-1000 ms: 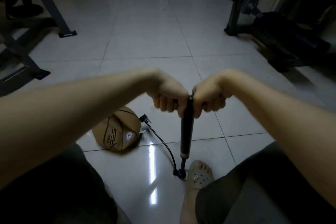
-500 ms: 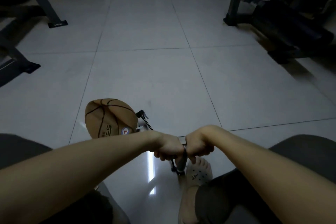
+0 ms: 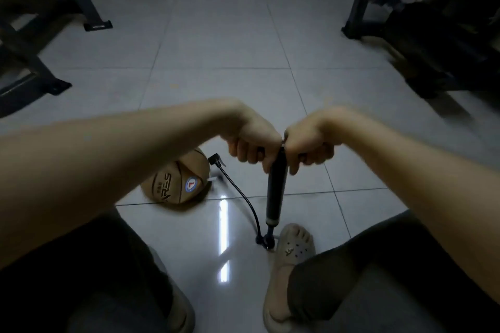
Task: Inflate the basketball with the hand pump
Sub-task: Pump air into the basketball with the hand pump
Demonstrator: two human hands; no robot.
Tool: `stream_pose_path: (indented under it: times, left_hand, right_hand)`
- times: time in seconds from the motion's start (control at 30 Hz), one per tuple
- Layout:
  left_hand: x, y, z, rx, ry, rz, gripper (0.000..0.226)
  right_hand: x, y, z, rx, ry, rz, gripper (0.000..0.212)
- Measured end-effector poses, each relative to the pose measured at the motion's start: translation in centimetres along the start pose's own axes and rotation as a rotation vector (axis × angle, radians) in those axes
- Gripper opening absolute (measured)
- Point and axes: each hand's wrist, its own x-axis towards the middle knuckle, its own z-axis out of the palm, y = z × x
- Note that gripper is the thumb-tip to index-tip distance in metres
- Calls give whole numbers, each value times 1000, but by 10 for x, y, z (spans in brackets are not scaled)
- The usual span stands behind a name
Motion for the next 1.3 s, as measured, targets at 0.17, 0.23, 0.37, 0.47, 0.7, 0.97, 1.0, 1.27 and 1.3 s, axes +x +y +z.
stream_pose_path:
  times: [0.17,0.23,0.37,0.47,0.7,0.97,1.0,1.27,1.3]
  left_hand:
    - [76,-28,61,-23,-16,-31,43]
    - [89,-32,74,-44,-6,-18,35]
    - [93,-28,92,-30,-12,9,28]
    - [79,-21,98,39,-45,-30,31]
    - [-18,5,10,-67,44,-18,45]
    - [18,4,21,-8,43,-38,47]
    - [37,-1,33,-4,41,-41,46]
    - [96,-17,84,22,57,27,28]
    - [96,-15,89,44,54,38,31]
  right_hand:
    - [64,2,63,-66,-117,1,17]
    - [76,5,75,-75,-128,-8,10]
    - [86,9,92,-96,-164,3,10]
    - [75,3,100,-142,-146,24,11]
    - [-8,-1,-3,8,9,-29,21]
    - [21,11,14,-36,-62,0,19]
    - [36,14,28,-40,-69,-1,10]
    - [95,29,84,-76,-156,-15,14]
    - [96,28,88,-83,-172,-11,15]
